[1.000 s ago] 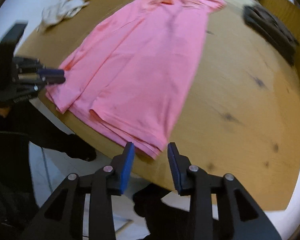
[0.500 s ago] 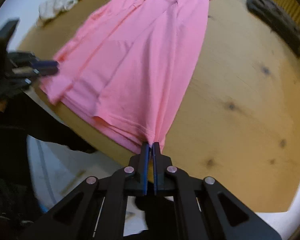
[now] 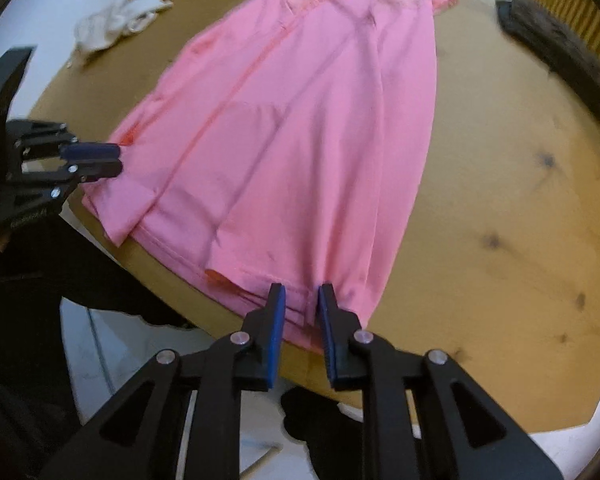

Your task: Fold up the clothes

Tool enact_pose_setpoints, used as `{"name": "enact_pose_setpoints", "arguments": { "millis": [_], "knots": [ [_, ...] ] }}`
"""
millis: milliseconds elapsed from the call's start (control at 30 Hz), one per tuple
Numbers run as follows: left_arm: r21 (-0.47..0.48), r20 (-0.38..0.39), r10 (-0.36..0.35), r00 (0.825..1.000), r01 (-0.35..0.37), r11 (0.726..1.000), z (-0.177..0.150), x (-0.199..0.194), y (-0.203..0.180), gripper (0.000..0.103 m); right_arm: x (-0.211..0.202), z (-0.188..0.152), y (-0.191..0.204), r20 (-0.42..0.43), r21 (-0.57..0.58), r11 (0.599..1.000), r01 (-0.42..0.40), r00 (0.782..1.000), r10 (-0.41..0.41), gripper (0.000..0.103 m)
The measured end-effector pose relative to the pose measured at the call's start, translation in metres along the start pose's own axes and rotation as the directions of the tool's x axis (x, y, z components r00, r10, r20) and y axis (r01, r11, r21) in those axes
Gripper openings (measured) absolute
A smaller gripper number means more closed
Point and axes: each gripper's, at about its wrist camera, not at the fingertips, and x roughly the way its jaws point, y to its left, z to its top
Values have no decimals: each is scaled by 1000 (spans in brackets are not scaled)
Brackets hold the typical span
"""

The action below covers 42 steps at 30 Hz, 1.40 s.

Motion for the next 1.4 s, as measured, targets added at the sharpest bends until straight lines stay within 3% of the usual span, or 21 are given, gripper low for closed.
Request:
{"name": "enact_pose_setpoints", "arguments": {
  "millis": [100,167,333,433,567,733,967,1167,1233,1267,1300,1400],
  "knots": [
    [-10,-26,-3,1000,3,1000,0,-2,2,14,-2,-8,3,-52,-21,999,-49,997,48,18],
    [-28,-35,-7,999,6,1000,0,-10,4,13,-7,-10,-8,-90,48,983,-175,980,179,18],
    [-6,43,-41,998,41,999,36,-46,-3,13,-48,15,-62,101,204,940,-272,961,256,18],
    [55,67,-46,997,43,998,79,-43,-19,13,-60,48,-98,184,262,929,-261,959,217,19],
    [139,97,-74,993,60,988,142,-14,-47,13,-55,107,-147,246,331,911,-247,954,170,34],
    [203,97,-86,992,65,977,194,36,-71,16,-22,191,-205,275,404,873,-272,947,168,34],
    [204,102,-53,993,31,979,228,74,-57,15,51,297,-247,205,440,862,-250,963,175,34],
    [256,98,-95,991,67,964,226,85,-48,17,80,324,-241,176,385,889,-247,965,192,34],
    [265,109,-110,988,77,961,222,84,-45,18,86,330,-237,180,357,902,-243,965,189,31],
    [268,114,-112,987,78,960,221,83,-45,18,88,331,-237,175,350,902,-254,963,204,9],
    [269,118,-111,987,76,960,220,83,-45,18,92,332,-237,153,342,903,-260,963,220,3],
    [270,122,-114,986,77,960,215,79,-46,18,86,340,-229,107,242,952,-185,981,164,3]
  ]
}}
